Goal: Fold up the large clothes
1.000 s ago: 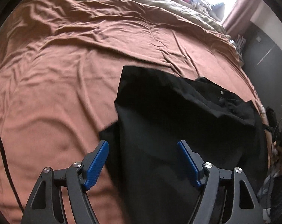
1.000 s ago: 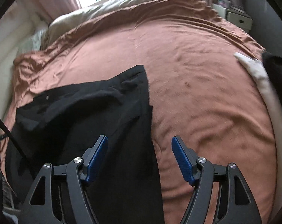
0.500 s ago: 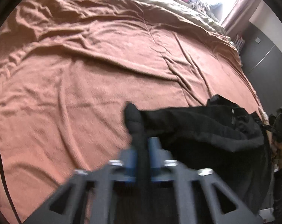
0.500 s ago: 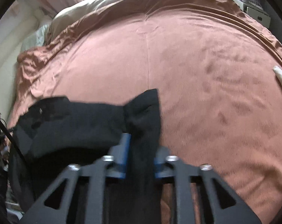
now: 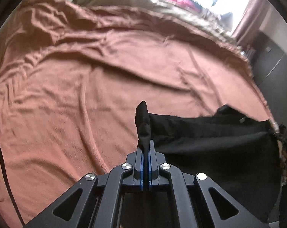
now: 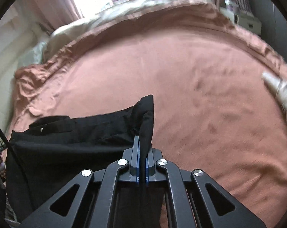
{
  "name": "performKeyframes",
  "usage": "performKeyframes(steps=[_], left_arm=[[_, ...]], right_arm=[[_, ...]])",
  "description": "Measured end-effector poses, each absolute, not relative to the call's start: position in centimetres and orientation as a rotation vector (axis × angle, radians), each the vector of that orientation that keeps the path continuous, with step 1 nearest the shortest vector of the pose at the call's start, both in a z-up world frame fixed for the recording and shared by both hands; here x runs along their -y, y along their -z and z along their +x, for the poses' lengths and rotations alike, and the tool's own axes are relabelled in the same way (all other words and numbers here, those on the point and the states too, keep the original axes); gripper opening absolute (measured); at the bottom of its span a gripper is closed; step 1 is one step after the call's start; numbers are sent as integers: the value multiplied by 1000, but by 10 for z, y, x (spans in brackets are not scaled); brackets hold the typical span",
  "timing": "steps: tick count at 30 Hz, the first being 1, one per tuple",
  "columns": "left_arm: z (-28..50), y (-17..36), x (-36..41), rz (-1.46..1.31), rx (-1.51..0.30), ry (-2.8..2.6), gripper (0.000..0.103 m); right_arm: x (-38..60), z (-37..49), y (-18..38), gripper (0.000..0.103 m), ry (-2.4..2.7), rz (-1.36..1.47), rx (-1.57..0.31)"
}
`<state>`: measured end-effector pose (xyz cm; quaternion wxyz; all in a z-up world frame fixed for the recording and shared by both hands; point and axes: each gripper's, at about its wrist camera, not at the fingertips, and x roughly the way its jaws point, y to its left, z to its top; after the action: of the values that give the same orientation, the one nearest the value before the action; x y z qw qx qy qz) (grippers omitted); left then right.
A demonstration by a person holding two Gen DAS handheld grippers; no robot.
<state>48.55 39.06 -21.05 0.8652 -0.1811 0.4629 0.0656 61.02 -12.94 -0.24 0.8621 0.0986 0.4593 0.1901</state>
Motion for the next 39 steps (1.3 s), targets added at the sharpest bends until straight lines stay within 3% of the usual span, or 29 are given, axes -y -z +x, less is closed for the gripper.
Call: performKeyframes(steps=[7, 11, 13, 24, 35, 39], left_arm=[[482, 205, -391, -402, -996, -172, 13], [463, 176, -392, -398, -933, -207, 44], [456, 162, -386, -388, -901, -202, 51], [420, 134, -304, -307, -911, -36, 52], [355, 167, -295, -384, -947, -82, 52], [325, 177, -314, -452, -942, -160, 52]], right_arm=[[135, 601, 8, 5, -406, 229, -985], [144, 585, -11, 13, -391, 215, -955], [144, 573, -26, 15, -390, 193, -942], [68, 508, -74, 15, -571, -14, -938], [-55, 447, -13, 15, -828, -248, -1085], [-87, 465, 21, 15, -771, -320, -1110]])
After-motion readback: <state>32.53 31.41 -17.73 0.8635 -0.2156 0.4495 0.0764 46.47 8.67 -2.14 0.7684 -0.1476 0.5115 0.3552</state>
